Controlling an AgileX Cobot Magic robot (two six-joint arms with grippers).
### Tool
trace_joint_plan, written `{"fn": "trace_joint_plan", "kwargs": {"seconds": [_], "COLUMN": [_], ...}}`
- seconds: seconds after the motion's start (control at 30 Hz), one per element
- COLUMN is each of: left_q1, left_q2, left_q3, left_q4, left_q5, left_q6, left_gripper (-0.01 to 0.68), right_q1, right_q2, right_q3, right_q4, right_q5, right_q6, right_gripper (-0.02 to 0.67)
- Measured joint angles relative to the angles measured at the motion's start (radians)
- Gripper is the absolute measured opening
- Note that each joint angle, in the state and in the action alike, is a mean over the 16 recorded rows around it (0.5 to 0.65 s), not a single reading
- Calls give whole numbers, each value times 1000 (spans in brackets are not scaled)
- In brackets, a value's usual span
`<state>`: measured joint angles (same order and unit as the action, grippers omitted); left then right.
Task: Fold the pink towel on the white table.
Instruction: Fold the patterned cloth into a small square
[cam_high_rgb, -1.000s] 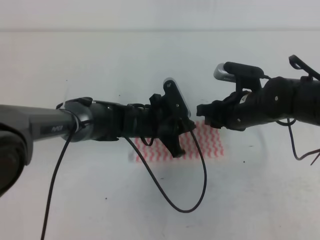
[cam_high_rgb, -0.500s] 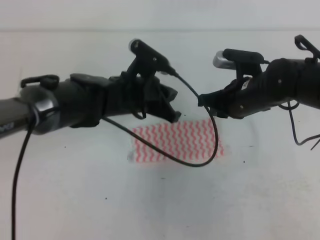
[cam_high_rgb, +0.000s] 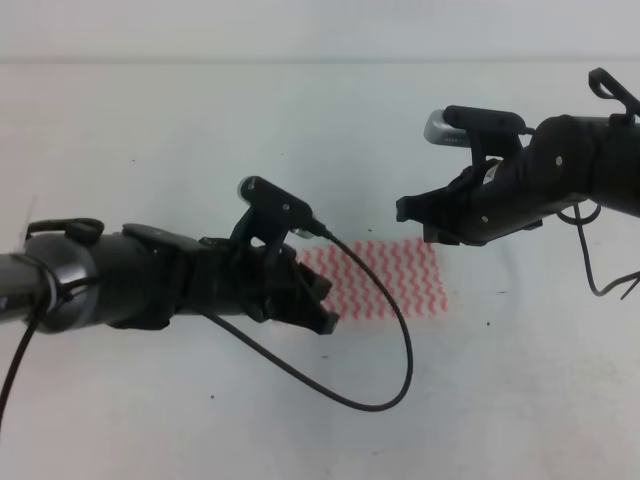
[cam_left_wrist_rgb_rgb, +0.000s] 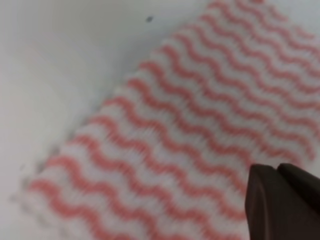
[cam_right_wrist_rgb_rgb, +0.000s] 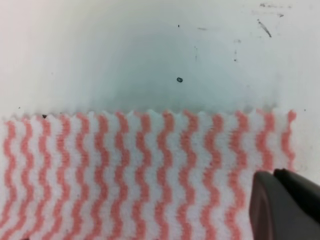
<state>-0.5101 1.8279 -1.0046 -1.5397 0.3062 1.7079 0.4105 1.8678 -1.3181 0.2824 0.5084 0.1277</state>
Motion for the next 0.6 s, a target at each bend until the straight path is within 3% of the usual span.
{"fn": "trace_joint_plan", "kwargs": {"seconds": [0.6], "left_q1": [-1], "left_q2": [49], "left_q3": [35], "left_q4": [4], "left_q5": [-51], "left_q6": [2], "left_gripper": [-5], "right_q1": [0], "right_q2": [0], "right_q3": [0], "right_q4": [0], "right_q5": [3], "right_q6": [0], "right_gripper": [-17]}}
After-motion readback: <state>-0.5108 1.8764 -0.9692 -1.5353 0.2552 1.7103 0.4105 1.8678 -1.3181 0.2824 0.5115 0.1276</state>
